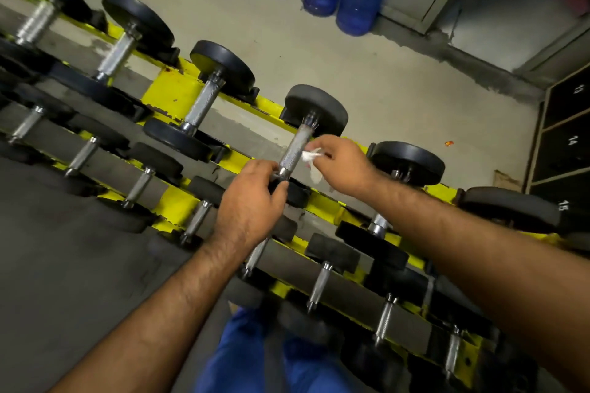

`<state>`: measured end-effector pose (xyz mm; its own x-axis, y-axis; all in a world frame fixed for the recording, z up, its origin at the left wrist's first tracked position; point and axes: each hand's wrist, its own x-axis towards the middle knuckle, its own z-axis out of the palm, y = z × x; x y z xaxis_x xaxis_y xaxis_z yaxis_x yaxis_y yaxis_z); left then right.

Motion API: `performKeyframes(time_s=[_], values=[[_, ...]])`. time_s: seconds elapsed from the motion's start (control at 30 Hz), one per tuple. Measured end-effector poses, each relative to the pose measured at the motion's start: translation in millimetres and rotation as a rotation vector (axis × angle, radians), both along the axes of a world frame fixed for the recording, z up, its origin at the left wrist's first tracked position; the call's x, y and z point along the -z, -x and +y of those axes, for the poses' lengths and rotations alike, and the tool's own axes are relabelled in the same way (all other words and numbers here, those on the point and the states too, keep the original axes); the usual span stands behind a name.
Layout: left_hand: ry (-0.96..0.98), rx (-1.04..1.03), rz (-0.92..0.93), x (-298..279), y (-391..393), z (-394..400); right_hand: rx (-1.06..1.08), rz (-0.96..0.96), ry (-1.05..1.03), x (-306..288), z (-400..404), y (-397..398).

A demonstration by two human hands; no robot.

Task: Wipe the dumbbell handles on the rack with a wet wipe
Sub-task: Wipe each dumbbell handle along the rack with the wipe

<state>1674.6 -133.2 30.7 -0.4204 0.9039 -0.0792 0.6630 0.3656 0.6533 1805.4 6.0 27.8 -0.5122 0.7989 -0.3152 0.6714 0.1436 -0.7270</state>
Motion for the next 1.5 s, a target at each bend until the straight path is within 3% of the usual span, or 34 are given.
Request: performKeyframes(time_s=[0.13, 0.27, 0.57, 0.97, 1.23, 1.33, 1.5], values=[[0.028, -0.003, -0.039, -19.5, -39.0, -10.3, 0.298, 0.130, 0.516, -13.4, -18.5, -35.7], [0.072, -0.019, -0.129, -31.5, -80.5, -15.8, 0.416, 0.258, 0.738, -28.4, -40.4, -85.2], [0.157, 0.050, -0.204, -45.1, -149.6, -19.3, 0.494, 0.218, 0.608, -38.6, -72.3, -165.1], [0.146, 0.116, -0.196, -25.3, -184.2, -18.6, 0.806, 0.356, 0.502, -35.1, -81.7, -197.5], [0.121, 0.220, 0.118, 10.0, -216.3, -8.5, 0.591, 0.168, 0.071, 6.5, -42.8, -205.6], [0.112, 0.197, 0.229, 26.4, -225.5, -7.9, 0.407, 0.127, -0.211, 17.7, -26.9, -211.0], [0.062, 0.137, 0.284, 38.9, -230.4, -7.4, 0.009, 0.216, -0.653, 49.6, 1.5, -207.4]])
